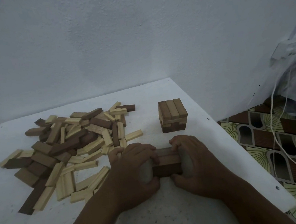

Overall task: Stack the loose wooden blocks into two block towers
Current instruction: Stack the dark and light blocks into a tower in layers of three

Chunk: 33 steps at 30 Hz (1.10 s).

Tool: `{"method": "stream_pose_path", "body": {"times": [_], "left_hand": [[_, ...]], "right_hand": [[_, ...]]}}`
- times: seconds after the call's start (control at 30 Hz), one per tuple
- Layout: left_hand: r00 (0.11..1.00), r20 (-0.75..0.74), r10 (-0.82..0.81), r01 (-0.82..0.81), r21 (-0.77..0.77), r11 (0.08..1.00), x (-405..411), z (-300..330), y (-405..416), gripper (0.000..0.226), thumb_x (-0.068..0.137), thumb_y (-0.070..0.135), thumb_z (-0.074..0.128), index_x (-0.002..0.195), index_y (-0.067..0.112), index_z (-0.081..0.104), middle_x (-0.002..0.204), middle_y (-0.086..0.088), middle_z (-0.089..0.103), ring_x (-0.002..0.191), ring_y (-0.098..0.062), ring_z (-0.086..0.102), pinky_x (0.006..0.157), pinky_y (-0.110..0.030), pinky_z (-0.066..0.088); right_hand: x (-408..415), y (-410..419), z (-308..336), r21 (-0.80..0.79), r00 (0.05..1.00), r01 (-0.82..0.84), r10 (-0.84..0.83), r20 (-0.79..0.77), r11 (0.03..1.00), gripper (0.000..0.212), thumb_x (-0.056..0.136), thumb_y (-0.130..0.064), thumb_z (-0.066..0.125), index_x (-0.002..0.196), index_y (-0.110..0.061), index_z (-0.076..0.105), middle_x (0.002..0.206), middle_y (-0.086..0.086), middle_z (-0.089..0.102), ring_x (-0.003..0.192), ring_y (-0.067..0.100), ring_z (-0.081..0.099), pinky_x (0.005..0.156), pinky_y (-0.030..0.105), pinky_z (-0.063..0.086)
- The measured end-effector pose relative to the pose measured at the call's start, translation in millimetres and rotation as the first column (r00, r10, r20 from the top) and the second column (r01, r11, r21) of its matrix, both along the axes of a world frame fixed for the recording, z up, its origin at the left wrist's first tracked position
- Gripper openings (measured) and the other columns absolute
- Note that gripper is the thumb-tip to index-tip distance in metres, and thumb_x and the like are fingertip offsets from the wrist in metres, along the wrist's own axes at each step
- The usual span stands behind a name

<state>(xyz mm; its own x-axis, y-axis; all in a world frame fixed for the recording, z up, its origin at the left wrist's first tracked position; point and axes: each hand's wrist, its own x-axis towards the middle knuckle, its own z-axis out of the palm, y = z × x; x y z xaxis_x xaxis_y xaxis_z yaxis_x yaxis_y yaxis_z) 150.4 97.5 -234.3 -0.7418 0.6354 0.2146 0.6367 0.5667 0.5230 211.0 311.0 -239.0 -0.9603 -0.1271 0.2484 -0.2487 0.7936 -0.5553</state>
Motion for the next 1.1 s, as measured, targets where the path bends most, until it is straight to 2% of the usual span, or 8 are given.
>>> {"method": "stream_pose_path", "body": {"times": [0.13,0.27,0.5,0.63,0.73,0.83,0.97,1.1], "left_hand": [[1.0,-0.028,0.004,-0.004,-0.003,1.0,1,1,-1,0.032,0.067,0.049,0.065,0.097,0.038,0.06,0.122,0.027,0.052,0.123,0.003,0.044,0.103,-0.05,0.034],[0.999,-0.047,0.019,-0.021,-0.025,0.999,2,2,0,0.033,0.067,0.053,0.065,0.097,0.04,0.06,0.124,0.029,0.052,0.124,0.003,0.042,0.103,-0.051,0.032],[0.999,-0.033,0.032,-0.033,-0.037,0.999,2,5,1,0.033,0.068,0.053,0.064,0.098,0.039,0.06,0.123,0.026,0.054,0.123,-0.002,0.046,0.101,-0.054,0.034],[0.999,-0.027,0.028,-0.029,-0.053,0.998,4,7,1,0.034,0.065,0.05,0.062,0.097,0.04,0.059,0.121,0.027,0.054,0.123,-0.004,0.046,0.101,-0.053,0.032],[0.999,-0.01,0.048,-0.048,-0.05,0.998,5,10,1,0.034,0.064,0.05,0.061,0.096,0.04,0.059,0.12,0.028,0.056,0.122,-0.003,0.046,0.104,-0.049,0.027],[0.998,-0.002,0.062,-0.062,-0.063,0.996,6,13,2,0.035,0.063,0.053,0.059,0.096,0.04,0.059,0.119,0.029,0.056,0.121,-0.002,0.046,0.105,-0.045,0.022],[0.998,-0.006,0.062,-0.063,-0.084,0.994,7,15,2,0.036,0.062,0.054,0.06,0.096,0.041,0.056,0.116,0.028,0.057,0.12,-0.003,0.046,0.106,-0.05,0.023],[0.99,0.08,0.12,-0.122,0.029,0.992,8,28,10,0.049,0.061,0.048,0.068,0.103,0.046,0.044,0.115,0.024,0.057,0.113,0.003,0.048,0.106,-0.033,0.022]], "right_hand": [[0,1,-1,-0.071,1.0,-0.015,0.014,-0.014,0.997,0.05,0.068,-0.048,0.069,0.111,-0.033,0.048,0.109,-0.031,0.044,0.108,-0.006,0.042,0.089,-0.001,0.029],[-2,4,-5,-0.06,1.0,-0.026,0.025,-0.009,0.998,0.05,0.068,-0.044,0.072,0.111,-0.033,0.048,0.112,-0.037,0.04,0.109,-0.008,0.04,0.089,-0.003,0.026],[-2,5,-6,-0.06,1.0,-0.025,0.024,-0.005,0.998,0.049,0.068,-0.042,0.073,0.11,-0.029,0.052,0.11,-0.035,0.041,0.108,-0.009,0.04,0.088,-0.004,0.026],[-1,6,-3,-0.086,1.0,-0.01,0.012,0.028,0.996,0.046,0.067,-0.04,0.075,0.105,-0.035,0.049,0.11,-0.033,0.043,0.109,-0.01,0.039,0.087,-0.005,0.027],[2,12,5,-0.11,0.996,0.005,0.005,0.087,0.994,0.047,0.067,-0.036,0.076,0.1,-0.041,0.044,0.107,-0.036,0.039,0.11,-0.021,0.032,0.083,-0.008,0.025],[2,18,7,-0.096,0.993,0.001,0.01,0.114,0.995,0.05,0.064,-0.039,0.074,0.104,-0.043,0.044,0.109,-0.038,0.041,0.111,-0.016,0.036,0.084,-0.004,0.032],[2,19,4,-0.161,0.993,0.025,-0.007,0.114,0.987,0.048,0.063,-0.038,0.076,0.102,-0.041,0.047,0.109,-0.035,0.047,0.108,-0.011,0.043,0.083,0.0,0.038],[4,20,18,-0.235,0.998,0.041,-0.03,0.048,0.971,0.053,0.065,-0.025,0.085,0.101,-0.037,0.049,0.117,-0.038,0.05,0.113,-0.012,0.044,0.082,0.001,0.041]]}}
